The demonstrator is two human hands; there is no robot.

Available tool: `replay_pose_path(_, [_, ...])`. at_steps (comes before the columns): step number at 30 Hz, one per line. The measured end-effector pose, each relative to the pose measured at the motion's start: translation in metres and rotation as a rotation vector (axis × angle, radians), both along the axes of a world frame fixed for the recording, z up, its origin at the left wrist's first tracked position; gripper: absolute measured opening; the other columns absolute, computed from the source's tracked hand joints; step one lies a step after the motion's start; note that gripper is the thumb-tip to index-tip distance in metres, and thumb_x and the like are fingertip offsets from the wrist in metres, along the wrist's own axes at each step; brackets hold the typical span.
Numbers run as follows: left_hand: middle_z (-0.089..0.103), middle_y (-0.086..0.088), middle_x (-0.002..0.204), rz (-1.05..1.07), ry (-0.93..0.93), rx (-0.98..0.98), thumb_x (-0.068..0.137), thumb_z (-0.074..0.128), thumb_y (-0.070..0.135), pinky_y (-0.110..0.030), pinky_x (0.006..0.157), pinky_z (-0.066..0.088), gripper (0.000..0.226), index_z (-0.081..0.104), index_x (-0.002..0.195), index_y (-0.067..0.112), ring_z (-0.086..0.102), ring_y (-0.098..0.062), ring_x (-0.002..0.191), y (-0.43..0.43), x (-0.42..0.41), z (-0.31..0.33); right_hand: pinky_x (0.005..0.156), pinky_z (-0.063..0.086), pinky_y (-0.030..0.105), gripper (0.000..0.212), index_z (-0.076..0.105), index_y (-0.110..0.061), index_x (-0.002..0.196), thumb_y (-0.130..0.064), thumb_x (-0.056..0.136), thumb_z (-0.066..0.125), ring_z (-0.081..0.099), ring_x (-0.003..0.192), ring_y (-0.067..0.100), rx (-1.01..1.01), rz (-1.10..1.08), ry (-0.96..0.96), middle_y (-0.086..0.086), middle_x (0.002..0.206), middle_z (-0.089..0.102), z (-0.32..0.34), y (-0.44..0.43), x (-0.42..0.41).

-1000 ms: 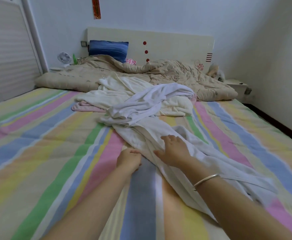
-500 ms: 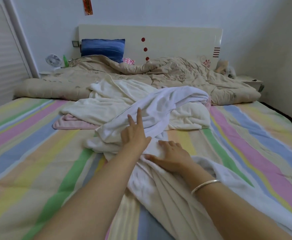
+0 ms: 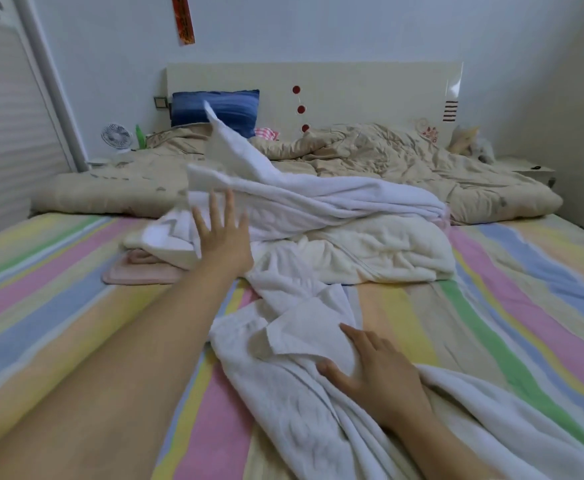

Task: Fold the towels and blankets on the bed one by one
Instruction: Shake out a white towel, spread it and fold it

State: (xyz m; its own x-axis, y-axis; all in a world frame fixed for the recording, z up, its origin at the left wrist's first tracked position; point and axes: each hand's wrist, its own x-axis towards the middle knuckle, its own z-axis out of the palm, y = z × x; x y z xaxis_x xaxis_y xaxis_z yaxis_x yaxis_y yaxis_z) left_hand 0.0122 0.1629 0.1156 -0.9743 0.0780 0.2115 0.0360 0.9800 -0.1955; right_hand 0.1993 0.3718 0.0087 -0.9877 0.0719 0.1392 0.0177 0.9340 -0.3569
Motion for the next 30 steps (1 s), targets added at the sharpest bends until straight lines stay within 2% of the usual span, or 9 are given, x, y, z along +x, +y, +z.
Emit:
replay_pose_path(5, [0.016,-0.013,0.158,-0.042,-0.248,0.510,0.097,0.045,0.033,-0.043,0.112,0.028,0.052,0.034,0.144,0.016,0.025,-0.033,0.141,-0.008,0.089,-0.079,0.098,0.042,0.035,0.078,0.025,-0.040,0.148,-0.080,0.081,0.030,0.046,0.127,0.017,0.038,-0.016,0.010,-0.011,0.146,0.041,0.001,-0.004,0.004])
replay_pose_path(9, [0.058,-0.016,0.127,0.079,-0.171,0.860,0.092,0.054,0.037,-0.041,0.095,0.045,0.042,0.055,0.120,0.005,0.053,-0.034,0.116,-0.020,0.137,-0.111,0.097,0.042,0.035,0.050,0.035,-0.041,0.144,-0.056,0.096,0.033,0.052,0.121,0.022,0.035,-0.019,0.035,-0.006,0.142,0.049,0.012,-0.017,0.020])
replay_pose_path(14, [0.049,-0.013,0.141,0.194,-0.207,1.200,0.096,0.051,0.041,-0.037,0.099,0.043,0.055,0.039,0.141,0.012,0.049,-0.034,0.125,-0.016,0.196,-0.097,0.094,0.039,0.030,0.045,0.046,-0.035,0.139,-0.050,0.101,0.029,0.051,0.125,0.020,-0.187,-0.008,0.098,-0.006,0.139,0.054,0.031,-0.035,0.062])
replay_pose_path(16, [0.057,-0.011,0.132,0.225,-0.292,1.600,0.094,0.056,0.042,-0.043,0.090,0.053,0.050,0.044,0.136,0.017,0.059,-0.033,0.113,-0.008,0.221,-0.088,0.091,0.037,0.027,0.045,0.055,-0.029,0.130,-0.049,0.102,0.027,0.052,0.122,0.020,-0.471,-0.060,0.078,-0.005,0.130,0.059,0.043,-0.040,0.079])
replay_pose_path(18, [0.068,-0.012,0.112,0.299,-0.450,2.000,0.094,0.059,0.036,-0.042,0.065,0.060,0.036,0.053,0.122,0.016,0.069,-0.031,0.095,0.004,0.248,-0.080,0.097,0.038,0.032,0.044,0.058,-0.022,0.122,-0.049,0.101,0.030,0.054,0.117,0.022,-0.875,-0.171,0.044,-0.004,0.122,0.060,0.055,-0.041,0.091])
replay_pose_path(20, [0.073,-0.012,0.096,0.363,-0.543,2.148,0.096,0.057,0.039,-0.030,0.050,0.055,0.034,0.059,0.115,0.011,0.071,-0.026,0.079,0.018,0.271,-0.078,0.102,0.040,0.037,0.049,0.056,-0.018,0.126,-0.054,0.098,0.039,0.055,0.113,0.021,-1.360,-0.362,-0.010,-0.003,0.119,0.059,0.064,-0.036,0.101])
replay_pose_path(22, [0.070,-0.008,0.084,0.397,-0.575,2.194,0.097,0.053,0.042,-0.021,0.041,0.046,0.035,0.060,0.113,0.013,0.064,-0.019,0.059,0.033,0.289,-0.081,0.103,0.040,0.039,0.051,0.052,-0.013,0.129,-0.051,0.096,0.047,0.054,0.115,0.025,-1.647,-0.535,-0.044,0.001,0.118,0.058,0.067,-0.025,0.113])
replay_pose_path(27, [0.033,0.002,0.050,0.360,-0.656,2.130,0.097,0.056,0.027,-0.012,0.030,0.019,0.023,0.048,0.080,0.014,0.028,-0.005,0.032,0.059,0.321,-0.085,0.106,0.038,0.045,0.056,0.037,-0.006,0.144,-0.041,0.100,0.043,0.049,0.124,0.033,-1.743,-0.625,-0.017,0.013,0.139,0.049,0.070,0.005,0.156])
replay_pose_path(30, [0.033,0.002,0.047,0.385,-0.660,2.159,0.100,0.052,0.020,-0.014,0.030,0.020,0.025,0.047,0.077,0.011,0.026,-0.006,0.030,0.065,0.331,-0.082,0.100,0.045,0.044,0.053,0.044,0.001,0.137,-0.038,0.100,0.045,0.057,0.106,0.032,-1.565,-0.609,-0.014,0.017,0.124,0.057,0.069,0.021,0.179])
